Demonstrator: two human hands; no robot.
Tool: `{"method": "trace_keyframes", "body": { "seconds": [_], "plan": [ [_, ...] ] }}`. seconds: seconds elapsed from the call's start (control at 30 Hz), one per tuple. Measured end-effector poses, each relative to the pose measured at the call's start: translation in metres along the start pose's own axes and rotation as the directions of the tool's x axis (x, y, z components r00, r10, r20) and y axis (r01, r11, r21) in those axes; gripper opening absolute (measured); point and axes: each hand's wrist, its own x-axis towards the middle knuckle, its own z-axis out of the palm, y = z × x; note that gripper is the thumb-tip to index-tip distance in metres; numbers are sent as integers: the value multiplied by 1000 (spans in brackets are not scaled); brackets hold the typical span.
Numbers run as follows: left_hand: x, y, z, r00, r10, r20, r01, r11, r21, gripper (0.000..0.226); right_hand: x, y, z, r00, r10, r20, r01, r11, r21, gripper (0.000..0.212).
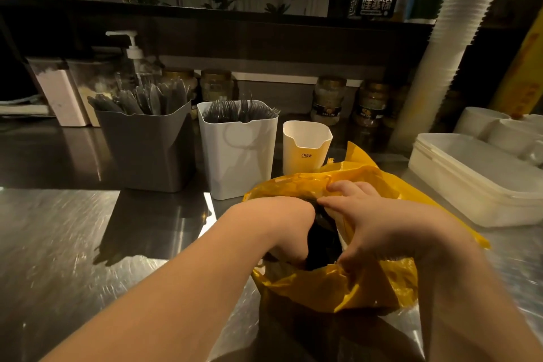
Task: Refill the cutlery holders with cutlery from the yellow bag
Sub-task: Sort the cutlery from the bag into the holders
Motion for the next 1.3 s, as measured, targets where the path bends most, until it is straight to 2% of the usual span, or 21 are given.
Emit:
{"method": "trace_keyframes", "body": {
  "seconds": [0.2, 0.33, 0.4, 0.5, 0.7, 0.9, 1.03, 1.17, 1.3],
  "plan": [
    [5, 11, 3, 999, -30, -17, 31, 998, 53, 34, 3, 1, 2, 1000, -8, -16, 8, 1000, 21, 107],
    [6, 9, 9, 989, -48, -138, 60, 995, 81, 35, 3, 5, -1, 999, -8, -39, 11, 997, 71, 106],
    [7, 7, 12, 978, -51, -204, 73, 992, 103, 28, 2, 5, -4, 998, -14, -68, 21, 995, 98, 104],
    [7, 4, 12, 973, -58, -225, 89, 988, 128, 21, 0, 4, -4, 994, -22, -106, 34, 992, 117, 104],
    [2, -1, 10, 951, 24, -307, 73, 951, 299, 28, 0, -2, -6, 991, 36, -128, -20, 992, 127, 103],
    [-3, -17, 14, 929, 42, -367, 81, 946, 314, 33, 1, -3, -4, 993, 54, -103, -41, 991, 127, 100],
    [-10, -30, 10, 922, 74, -381, 87, 918, 388, 37, 3, 1, -3, 985, 99, -145, -80, 989, 128, 92],
    [-24, -46, 4, 920, 36, -391, 151, 887, 437, 38, 6, 4, -1, 969, 145, -198, -136, 989, 59, 92],
    [-38, -57, 5, 893, 12, -450, 212, 869, 446, 33, 8, -14, -3, 950, 19, -310, -38, 998, -57, 104]
  ]
}}
